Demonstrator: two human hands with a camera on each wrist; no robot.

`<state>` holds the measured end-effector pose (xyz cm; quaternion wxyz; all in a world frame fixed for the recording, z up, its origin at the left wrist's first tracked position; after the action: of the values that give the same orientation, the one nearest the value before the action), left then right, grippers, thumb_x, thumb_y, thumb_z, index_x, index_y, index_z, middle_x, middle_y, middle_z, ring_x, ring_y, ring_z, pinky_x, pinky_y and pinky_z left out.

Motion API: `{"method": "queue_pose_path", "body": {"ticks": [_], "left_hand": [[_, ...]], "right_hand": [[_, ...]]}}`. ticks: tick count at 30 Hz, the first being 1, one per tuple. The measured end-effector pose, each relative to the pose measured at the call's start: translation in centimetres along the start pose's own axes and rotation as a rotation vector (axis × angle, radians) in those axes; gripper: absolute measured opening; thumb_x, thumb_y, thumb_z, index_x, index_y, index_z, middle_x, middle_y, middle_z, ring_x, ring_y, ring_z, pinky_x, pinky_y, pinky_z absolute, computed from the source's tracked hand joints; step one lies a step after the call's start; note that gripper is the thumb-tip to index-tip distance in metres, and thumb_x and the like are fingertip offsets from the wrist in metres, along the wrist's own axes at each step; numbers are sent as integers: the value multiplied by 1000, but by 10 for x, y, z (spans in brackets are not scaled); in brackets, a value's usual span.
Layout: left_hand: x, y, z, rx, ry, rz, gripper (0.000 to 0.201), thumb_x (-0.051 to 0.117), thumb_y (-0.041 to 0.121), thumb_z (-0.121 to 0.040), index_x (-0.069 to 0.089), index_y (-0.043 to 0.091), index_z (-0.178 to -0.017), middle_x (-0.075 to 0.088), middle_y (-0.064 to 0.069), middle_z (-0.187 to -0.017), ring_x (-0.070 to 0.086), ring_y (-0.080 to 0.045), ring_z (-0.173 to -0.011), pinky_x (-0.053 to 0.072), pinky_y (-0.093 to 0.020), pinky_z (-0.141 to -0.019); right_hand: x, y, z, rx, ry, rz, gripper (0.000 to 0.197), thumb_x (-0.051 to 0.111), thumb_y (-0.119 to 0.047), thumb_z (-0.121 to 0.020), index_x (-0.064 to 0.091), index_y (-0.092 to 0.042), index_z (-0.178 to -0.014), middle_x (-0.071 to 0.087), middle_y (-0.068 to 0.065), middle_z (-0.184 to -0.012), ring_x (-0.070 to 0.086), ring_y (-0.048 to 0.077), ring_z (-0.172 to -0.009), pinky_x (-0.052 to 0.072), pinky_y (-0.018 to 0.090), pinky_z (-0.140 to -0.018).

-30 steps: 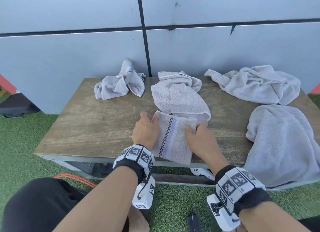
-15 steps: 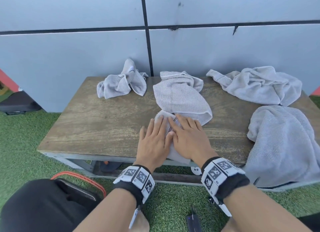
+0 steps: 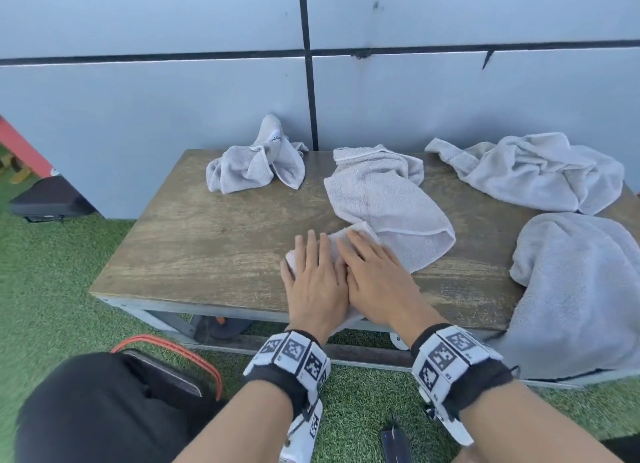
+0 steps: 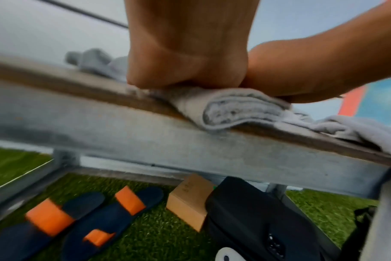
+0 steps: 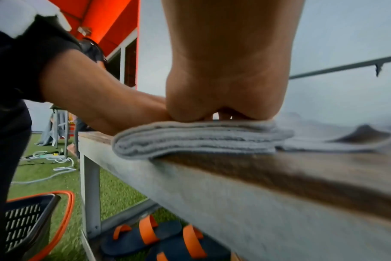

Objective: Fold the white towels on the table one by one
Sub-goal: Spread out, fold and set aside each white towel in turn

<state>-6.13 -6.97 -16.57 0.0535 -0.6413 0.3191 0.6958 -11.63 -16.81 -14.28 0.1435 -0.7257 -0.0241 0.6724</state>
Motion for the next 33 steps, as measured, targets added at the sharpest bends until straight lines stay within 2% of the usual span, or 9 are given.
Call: {"method": "queue_pose_path", "body": {"ticks": [2,3,6,9,14,18,22,27,33], "left_hand": [[4,-7,-2,-15,6,34,58,11,45,-105,7,25,-160,-3,5,-168,-10,-16,-154,3,-51,-124],[4,-10,-4,-16,12,35,58,13,46,-105,7,27,-160,-3,6,-168,-9,-15,-154,3,-50,-124],[0,-14,-7,-28,24,47,56,16,47,-106,10,32,-159,-2,6,-168,-9,-16,-154,1,-46,-125],[-2,-20,-5,-65,40,62,55,17,49,-106,10,36,-159,-3,5,-168,-9,-18,-154,-3,-42,-124],[-6,-37,-1,-144,33,69,59,16,55,-104,4,36,-159,-3,-2,-168,-6,-18,-154,-3,-40,-125],[-8,-45,6,-171,33,41,68,13,61,-103,-5,28,-159,-3,1,-168,-8,-16,-154,-3,-41,-125],[-9,-49,12,-193,36,32,79,10,66,-100,-5,16,-159,-3,2,-168,-9,-15,-154,-3,-43,-125],[-11,-55,21,-181,-44,-26,82,9,69,-97,-4,18,-160,-12,3,-167,-15,-15,-153,-8,-44,-124],[-12,-53,30,-209,-154,46,83,15,75,-94,-3,27,-160,-22,5,-165,-25,-15,-150,-17,-49,-120]], "right_hand": [[11,9,1,22,-78,13,67,1,-46,-98,10,-24,-160,0,-8,-168,-6,9,-154,6,42,-126],[13,14,1,35,-88,9,67,-2,-49,-98,6,-25,-161,-4,-10,-168,-9,8,-153,5,43,-125],[15,24,-3,88,-89,-23,61,9,-48,-104,1,-27,-160,-10,-12,-167,-8,13,-154,7,46,-125],[18,30,-4,130,-115,-57,62,11,-48,-104,-7,-27,-160,-16,-13,-166,-9,18,-155,3,44,-126],[17,26,-1,197,-91,-40,63,9,-47,-105,-10,-23,-159,-18,-8,-166,-13,18,-154,-3,43,-125],[16,24,1,250,-86,-12,63,7,-48,-105,-11,-22,-159,-17,-7,-166,-12,18,-154,-5,45,-123],[18,24,1,263,-77,-2,64,6,-49,-104,-10,-19,-159,-14,-4,-167,-11,19,-154,-5,46,-123],[19,23,2,286,-70,6,65,6,-47,-104,-9,-16,-159,-12,-2,-168,-9,19,-155,0,48,-125],[18,22,1,292,-62,1,65,8,-47,-104,-7,-15,-160,-9,0,-168,-8,21,-155,0,49,-125]]}}
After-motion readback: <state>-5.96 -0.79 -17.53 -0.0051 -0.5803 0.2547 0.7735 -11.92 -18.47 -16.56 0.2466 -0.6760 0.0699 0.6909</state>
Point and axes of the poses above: each hand's wrist, its own z-axis away from the middle knuckle, its own x-axis out of the palm, y = z × x, the point moved 4 cm from there along -z, towards the middle knuckle
